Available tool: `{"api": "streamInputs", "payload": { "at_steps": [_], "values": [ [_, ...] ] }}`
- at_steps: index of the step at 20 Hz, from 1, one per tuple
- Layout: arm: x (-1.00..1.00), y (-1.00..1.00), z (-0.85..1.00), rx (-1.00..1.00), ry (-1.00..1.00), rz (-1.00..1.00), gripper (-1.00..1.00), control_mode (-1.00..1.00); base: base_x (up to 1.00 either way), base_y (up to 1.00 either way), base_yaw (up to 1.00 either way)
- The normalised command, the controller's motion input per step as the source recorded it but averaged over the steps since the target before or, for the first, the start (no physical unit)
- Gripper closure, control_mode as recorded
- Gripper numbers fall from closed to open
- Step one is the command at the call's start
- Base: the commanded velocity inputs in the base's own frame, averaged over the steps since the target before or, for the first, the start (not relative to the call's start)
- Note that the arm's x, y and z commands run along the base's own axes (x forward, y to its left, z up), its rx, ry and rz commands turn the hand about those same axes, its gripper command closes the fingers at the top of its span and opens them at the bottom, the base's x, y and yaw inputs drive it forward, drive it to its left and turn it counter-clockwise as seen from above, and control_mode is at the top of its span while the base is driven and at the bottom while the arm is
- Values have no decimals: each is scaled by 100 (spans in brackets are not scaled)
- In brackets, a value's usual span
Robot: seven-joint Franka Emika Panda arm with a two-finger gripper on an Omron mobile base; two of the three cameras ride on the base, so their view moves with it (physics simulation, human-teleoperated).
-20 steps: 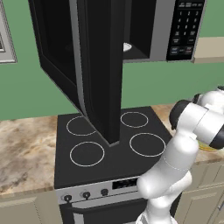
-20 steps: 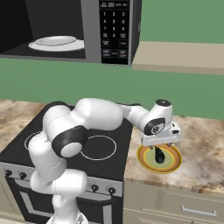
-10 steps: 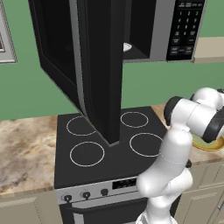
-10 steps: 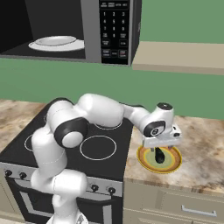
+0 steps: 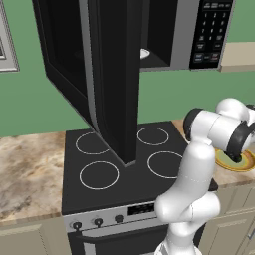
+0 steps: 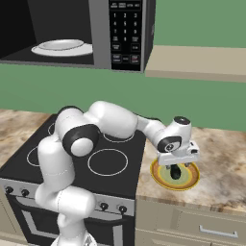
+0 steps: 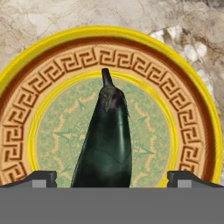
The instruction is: Pick the eggplant from the counter and place it in the microwave. Then turn on the microwave.
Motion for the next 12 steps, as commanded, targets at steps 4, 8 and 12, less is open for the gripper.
{"api": "streamInputs", "payload": {
  "at_steps": [4,8,12],
  "values": [
    [4,0,-15,0,0,0,-100,-100,0,0,0],
    [6,0,-16,0,0,0,-100,-100,0,0,0],
    [8,0,-15,0,0,0,-100,-100,0,0,0]
  ]
}}
